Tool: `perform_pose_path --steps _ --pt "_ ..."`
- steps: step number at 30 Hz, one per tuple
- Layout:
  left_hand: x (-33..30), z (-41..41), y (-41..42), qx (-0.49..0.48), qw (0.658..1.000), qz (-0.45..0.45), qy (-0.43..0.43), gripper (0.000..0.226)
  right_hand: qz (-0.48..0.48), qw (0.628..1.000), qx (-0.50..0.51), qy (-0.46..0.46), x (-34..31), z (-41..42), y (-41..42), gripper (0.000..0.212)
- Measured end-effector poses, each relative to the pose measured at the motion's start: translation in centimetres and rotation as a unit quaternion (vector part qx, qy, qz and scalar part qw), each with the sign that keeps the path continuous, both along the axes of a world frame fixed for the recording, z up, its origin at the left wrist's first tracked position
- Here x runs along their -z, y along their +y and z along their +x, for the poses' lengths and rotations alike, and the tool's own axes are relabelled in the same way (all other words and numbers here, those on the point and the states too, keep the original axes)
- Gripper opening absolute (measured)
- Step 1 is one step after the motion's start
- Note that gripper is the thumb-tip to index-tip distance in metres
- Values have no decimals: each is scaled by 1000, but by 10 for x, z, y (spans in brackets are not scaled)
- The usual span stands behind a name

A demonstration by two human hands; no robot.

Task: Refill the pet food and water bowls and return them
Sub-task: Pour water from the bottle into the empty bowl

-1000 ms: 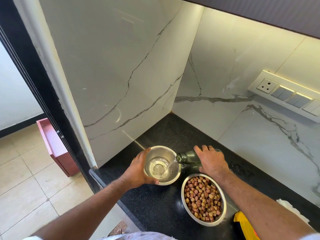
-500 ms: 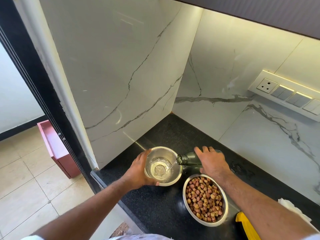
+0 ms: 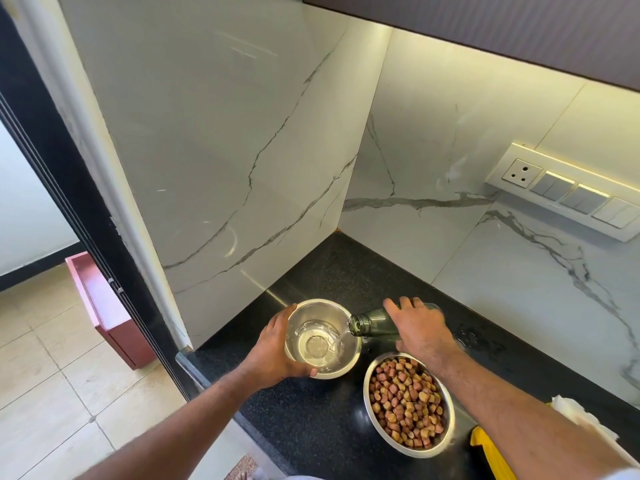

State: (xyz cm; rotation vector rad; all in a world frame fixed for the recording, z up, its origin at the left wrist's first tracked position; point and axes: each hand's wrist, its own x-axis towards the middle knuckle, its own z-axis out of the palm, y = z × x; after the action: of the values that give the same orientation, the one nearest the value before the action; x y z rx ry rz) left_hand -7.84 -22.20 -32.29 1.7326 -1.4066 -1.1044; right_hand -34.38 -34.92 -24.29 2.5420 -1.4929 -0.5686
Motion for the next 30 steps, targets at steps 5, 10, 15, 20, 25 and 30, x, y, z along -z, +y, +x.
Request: perform_pose_path --steps 5,10,15,20,25,30 --pt "0 0 1 -5 1000 -10 4 130 -4 1000 -2 1 3 -2 0 90" --pt "-3 -1 3 -4 1000 -22 -2 121 5 1000 0 1 4 -1 0 89" --pt "-1 0 6 -19 1000 -14 3 122 1 1000 -1 -1 3 0 0 87" --pt "0 0 8 -20 1000 -6 1 128 -3 1000 -4 0 4 2 2 88" --pt "-2 0 8 -23 1000 0 3 129 -5 1000 -6 0 5 3 1 89" --pt "-4 -1 8 -22 1000 0 0 128 -12 1000 -7 3 6 2 2 88"
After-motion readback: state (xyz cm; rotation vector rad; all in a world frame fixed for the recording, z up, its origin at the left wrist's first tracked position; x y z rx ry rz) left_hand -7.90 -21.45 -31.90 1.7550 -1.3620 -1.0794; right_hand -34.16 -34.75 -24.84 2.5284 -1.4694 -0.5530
